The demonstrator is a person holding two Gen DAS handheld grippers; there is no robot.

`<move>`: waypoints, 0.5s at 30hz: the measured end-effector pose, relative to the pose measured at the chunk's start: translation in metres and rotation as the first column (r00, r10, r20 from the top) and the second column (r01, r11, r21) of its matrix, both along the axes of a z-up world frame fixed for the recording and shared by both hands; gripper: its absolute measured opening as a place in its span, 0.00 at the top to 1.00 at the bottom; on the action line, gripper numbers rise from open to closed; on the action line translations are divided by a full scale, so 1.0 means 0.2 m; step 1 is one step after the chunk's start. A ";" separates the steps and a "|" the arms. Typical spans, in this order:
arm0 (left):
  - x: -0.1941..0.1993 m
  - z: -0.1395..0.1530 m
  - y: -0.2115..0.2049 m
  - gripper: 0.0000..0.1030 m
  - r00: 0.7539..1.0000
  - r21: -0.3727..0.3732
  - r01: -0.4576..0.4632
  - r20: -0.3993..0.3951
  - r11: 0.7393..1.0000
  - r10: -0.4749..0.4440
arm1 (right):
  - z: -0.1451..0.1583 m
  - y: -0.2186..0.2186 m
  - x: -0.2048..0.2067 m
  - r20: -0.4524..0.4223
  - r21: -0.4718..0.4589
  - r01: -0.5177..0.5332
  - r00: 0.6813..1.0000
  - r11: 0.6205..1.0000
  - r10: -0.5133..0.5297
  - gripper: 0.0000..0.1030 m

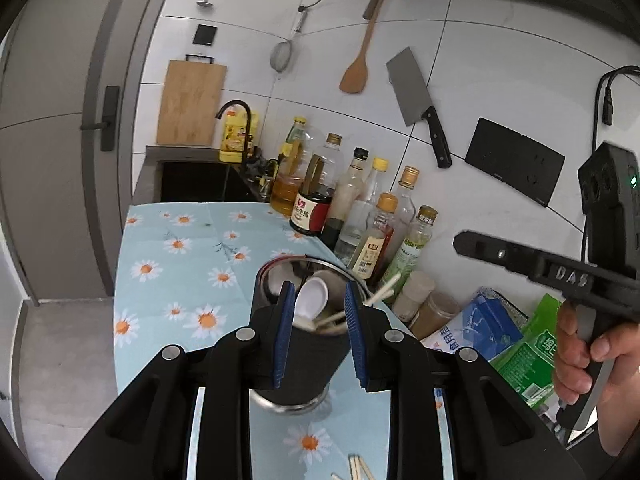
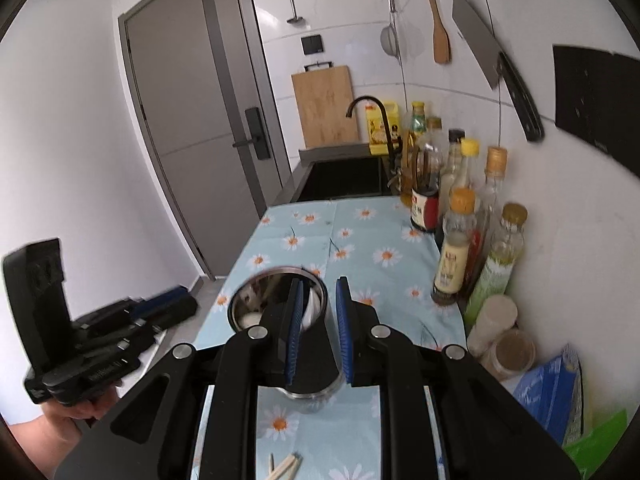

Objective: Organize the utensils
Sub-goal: 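Move both open tools away from the holder down to the loose chopsticks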

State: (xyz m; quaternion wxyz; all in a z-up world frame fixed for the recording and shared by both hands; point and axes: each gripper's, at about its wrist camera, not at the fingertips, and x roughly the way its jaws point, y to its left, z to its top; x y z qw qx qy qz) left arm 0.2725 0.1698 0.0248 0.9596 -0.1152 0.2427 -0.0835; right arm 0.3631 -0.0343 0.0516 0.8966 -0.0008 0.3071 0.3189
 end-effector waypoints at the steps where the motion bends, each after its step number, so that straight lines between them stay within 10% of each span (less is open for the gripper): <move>1: -0.02 -0.01 0.00 0.76 1.000 -0.002 -0.003 -0.006 1.000 0.003 | -0.02 0.00 -0.01 -0.012 -0.002 -0.006 1.000 1.000 0.006 0.82; 15: -0.23 -0.23 -0.04 0.76 0.988 -0.006 -0.033 -0.152 0.999 0.032 | -0.39 0.02 -0.13 -0.260 -0.036 -0.057 0.965 0.998 0.046 0.82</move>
